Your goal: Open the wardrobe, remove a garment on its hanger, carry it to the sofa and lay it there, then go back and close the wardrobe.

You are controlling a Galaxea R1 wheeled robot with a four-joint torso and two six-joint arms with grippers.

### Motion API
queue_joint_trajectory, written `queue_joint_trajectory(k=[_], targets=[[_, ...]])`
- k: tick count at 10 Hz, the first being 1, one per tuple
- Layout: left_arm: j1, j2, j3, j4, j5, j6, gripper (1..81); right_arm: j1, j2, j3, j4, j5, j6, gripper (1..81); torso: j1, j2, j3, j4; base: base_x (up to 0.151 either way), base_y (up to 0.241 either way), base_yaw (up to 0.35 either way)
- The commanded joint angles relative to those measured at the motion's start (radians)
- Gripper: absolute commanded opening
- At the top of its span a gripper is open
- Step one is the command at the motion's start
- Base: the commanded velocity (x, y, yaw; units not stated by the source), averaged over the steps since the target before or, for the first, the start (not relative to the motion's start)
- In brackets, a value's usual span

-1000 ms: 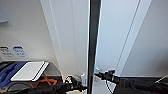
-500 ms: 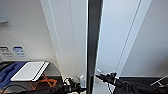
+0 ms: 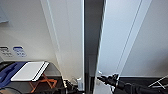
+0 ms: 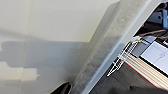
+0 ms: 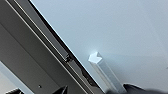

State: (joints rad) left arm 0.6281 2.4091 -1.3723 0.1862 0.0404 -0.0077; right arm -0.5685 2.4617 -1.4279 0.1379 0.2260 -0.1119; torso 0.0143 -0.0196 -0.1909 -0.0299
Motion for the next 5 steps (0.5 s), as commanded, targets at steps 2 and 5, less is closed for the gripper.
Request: queue_joint_trajectory(k=[2, 5], targets=[[-0.049, 0.067, 0.309, 0.009, 0.016, -0.014, 81.1, 0.06, 0.026, 0.17, -0.076, -0.312, 0.04, 81.1, 0.0, 0.0, 0.0, 0.0, 0.0, 0.0, 0.0], [-0.028, 0.044, 0.332, 0.012, 0.024, -0.014, 81.1, 0.043, 0.003, 0.198, -0.138, -0.352, 0.038, 81.1, 0.0, 0.0, 0.0, 0.0, 0.0, 0.0, 0.0]])
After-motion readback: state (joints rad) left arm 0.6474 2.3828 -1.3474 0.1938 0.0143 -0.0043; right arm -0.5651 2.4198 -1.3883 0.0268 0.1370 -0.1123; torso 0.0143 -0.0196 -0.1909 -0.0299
